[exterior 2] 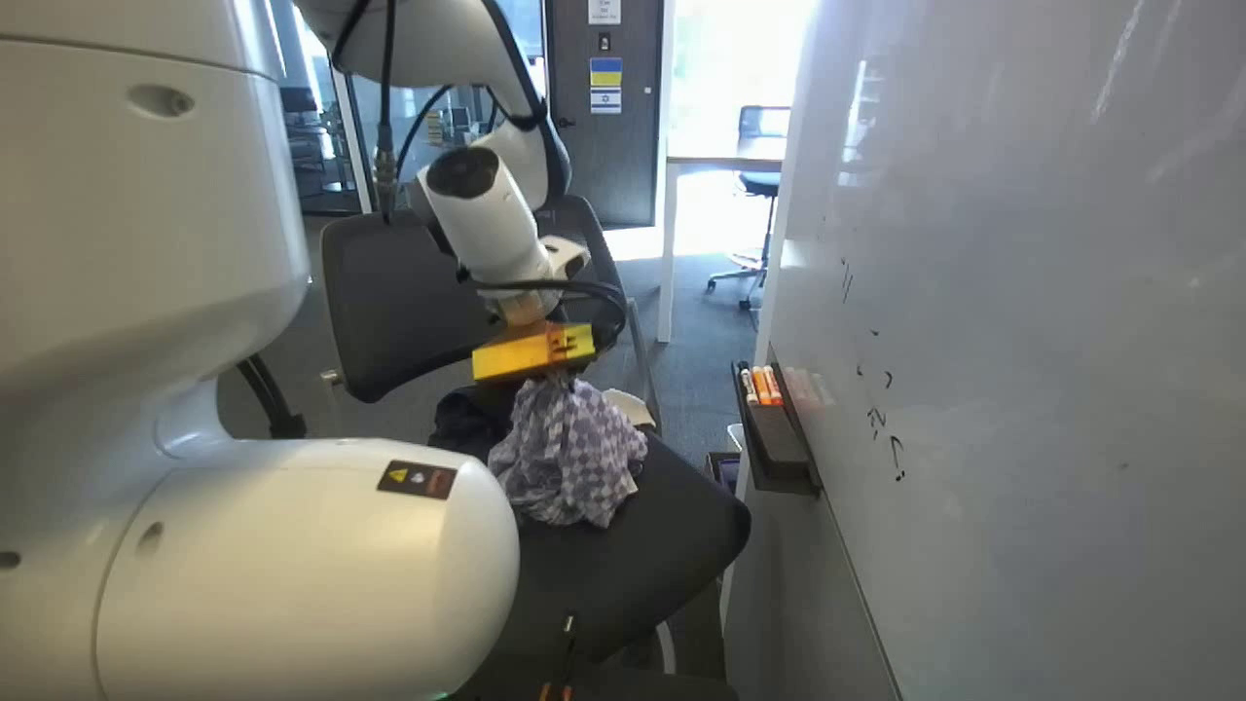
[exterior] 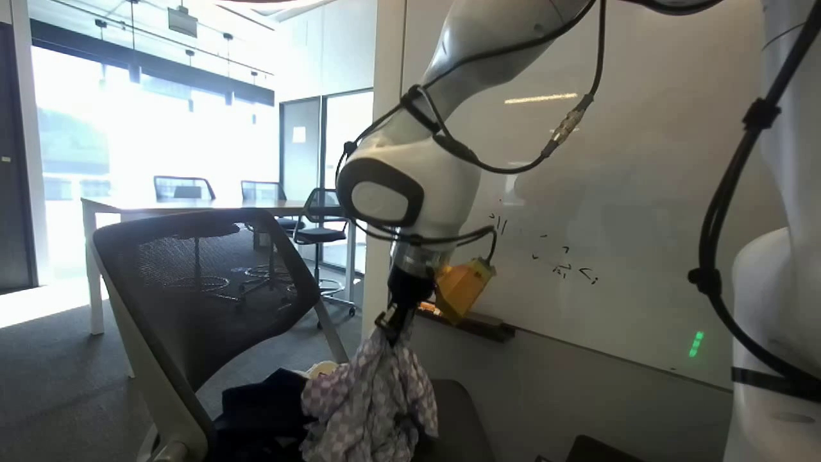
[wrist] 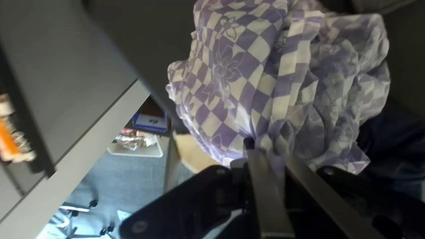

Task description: Put the white and blue clothing on the seat of the chair.

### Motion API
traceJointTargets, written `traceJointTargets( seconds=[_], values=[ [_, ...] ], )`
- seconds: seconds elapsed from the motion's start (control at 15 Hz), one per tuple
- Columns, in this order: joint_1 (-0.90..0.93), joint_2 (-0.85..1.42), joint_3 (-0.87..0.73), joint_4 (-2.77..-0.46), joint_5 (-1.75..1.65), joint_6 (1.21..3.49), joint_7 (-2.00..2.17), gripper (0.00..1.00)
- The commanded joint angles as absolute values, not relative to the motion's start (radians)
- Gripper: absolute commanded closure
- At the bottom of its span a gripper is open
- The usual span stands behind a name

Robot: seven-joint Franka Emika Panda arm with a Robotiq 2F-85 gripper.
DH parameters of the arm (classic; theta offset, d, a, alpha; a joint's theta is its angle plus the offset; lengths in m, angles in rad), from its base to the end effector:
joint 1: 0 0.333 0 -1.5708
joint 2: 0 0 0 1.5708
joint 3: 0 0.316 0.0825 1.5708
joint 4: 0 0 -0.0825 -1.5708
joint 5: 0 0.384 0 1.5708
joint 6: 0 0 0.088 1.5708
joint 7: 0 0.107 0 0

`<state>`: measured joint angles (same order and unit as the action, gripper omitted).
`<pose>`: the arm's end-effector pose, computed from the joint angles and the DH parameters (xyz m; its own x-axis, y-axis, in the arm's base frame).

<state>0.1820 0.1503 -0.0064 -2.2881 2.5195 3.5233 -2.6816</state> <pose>0.4139 0.0015 0.2790 0.8927 0.2845 0.3496 0.2046 -0.9468 0.2482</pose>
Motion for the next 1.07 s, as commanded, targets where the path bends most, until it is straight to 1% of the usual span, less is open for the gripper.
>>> traceJointTargets(
  seconds=[0.0,0.13,0.27,0.33,0.4,0.47,0.53,0.67,0.73,1.0],
  values=[
    [-0.076,0.285,0.263,-2.296,2.519,3.427,-2.696,0.99],
    [-0.22,0.335,0.411,-2.265,2.515,3.408,-2.732,0.98],
    [-0.364,0.362,0.545,-2.224,2.545,3.44,-2.814,0.99],
    [-0.421,0.38,0.629,-2.221,2.447,3.454,-2.716,0.98],
    [-0.483,0.388,0.681,-2.199,2.462,3.463,-2.747,0.7],
    [-0.551,0.405,0.74,-2.176,2.488,3.482,-2.794,0.69],
    [-0.597,0.419,0.804,-2.17,2.422,3.501,-2.719,0.63],
    [-0.672,0.432,0.867,-2.114,2.496,3.603,-2.789,0.49],
    [-0.703,0.437,0.904,-2.101,2.481,3.646,-2.756,0.4],
    [-0.776,0.401,0.975,-2.041,2.54,3.801,-2.765,0.09]
  ],
)
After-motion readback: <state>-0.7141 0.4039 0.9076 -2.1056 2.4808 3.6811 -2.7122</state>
